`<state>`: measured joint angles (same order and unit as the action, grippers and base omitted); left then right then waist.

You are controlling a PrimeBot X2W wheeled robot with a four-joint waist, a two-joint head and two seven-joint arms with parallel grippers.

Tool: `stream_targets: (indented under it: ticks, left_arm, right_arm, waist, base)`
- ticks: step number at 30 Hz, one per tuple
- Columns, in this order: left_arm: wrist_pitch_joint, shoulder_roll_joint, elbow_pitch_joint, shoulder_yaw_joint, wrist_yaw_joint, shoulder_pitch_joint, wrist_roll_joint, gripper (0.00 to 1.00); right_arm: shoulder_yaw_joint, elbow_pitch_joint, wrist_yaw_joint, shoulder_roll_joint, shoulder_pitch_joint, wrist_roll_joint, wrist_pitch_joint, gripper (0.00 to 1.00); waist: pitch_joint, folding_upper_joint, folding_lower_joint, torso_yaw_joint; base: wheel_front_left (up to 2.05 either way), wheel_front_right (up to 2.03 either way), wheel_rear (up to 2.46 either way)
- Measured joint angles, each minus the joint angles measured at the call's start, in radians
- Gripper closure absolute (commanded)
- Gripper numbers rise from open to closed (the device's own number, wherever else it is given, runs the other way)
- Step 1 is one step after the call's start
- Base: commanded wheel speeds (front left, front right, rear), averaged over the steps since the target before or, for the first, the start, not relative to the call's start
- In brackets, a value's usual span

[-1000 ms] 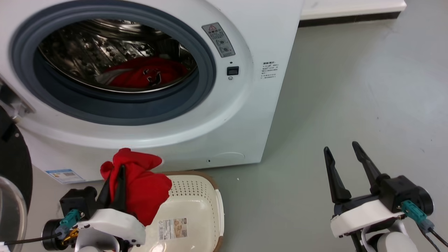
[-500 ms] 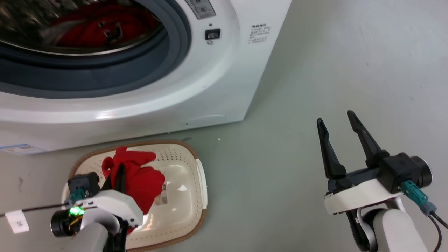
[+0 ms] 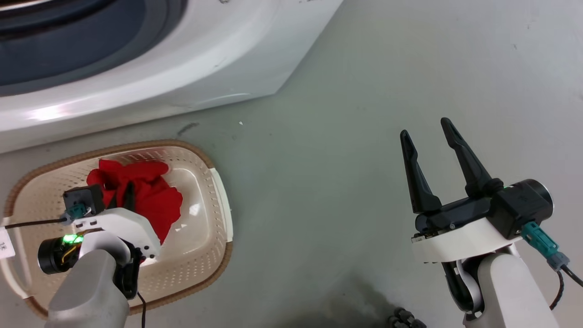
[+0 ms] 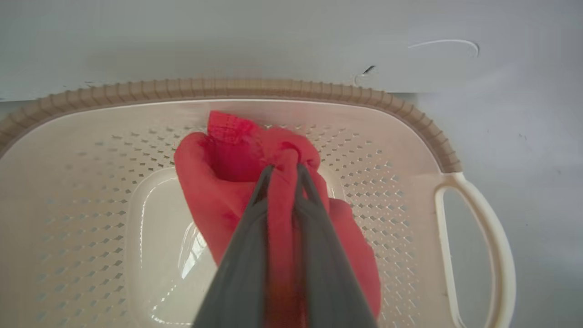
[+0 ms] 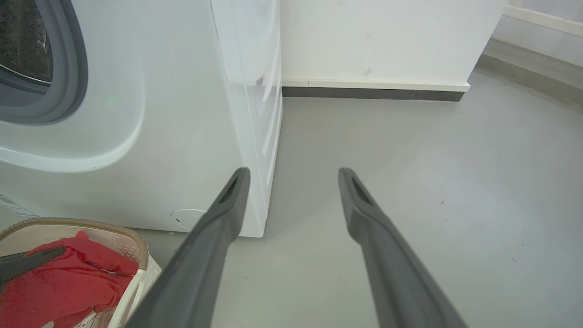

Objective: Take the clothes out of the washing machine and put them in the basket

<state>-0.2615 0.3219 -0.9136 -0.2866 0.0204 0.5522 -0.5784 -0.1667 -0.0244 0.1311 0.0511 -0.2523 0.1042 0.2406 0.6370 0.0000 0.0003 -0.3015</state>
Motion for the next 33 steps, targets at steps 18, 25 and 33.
stream_targets:
  ticks: [18, 25, 33]
  left_arm:
    - [-0.001, -0.036, -0.308, 0.028, -0.056, 0.087, 0.026, 0.0]
    - [-0.001, -0.072, -0.346, 0.021, -0.077, 0.086, 0.018, 0.0]
    - [-0.001, -0.109, -0.356, 0.027, -0.109, 0.028, -0.007, 0.0]
  right_arm:
    - [-0.01, 0.009, 0.0, 0.0, -0.021, 0.01, 0.017, 0.0]
    - [-0.002, -0.002, 0.0, 0.0, -0.021, -0.009, 0.02, 0.0]
    - [0.008, -0.018, 0.0, 0.0, -0.008, -0.031, 0.012, 0.0]
  waist:
    - [0.092, 0.0, -0.0001, -0.059]
    - [0.035, 0.0, -0.0002, -0.042]
    - [-0.101, 0.0, -0.0002, -0.012]
  base:
    - [0.0, 0.0, 0.0]
    - [0.0, 0.0, 0.0]
    - [0.0, 0.0, 0.0]
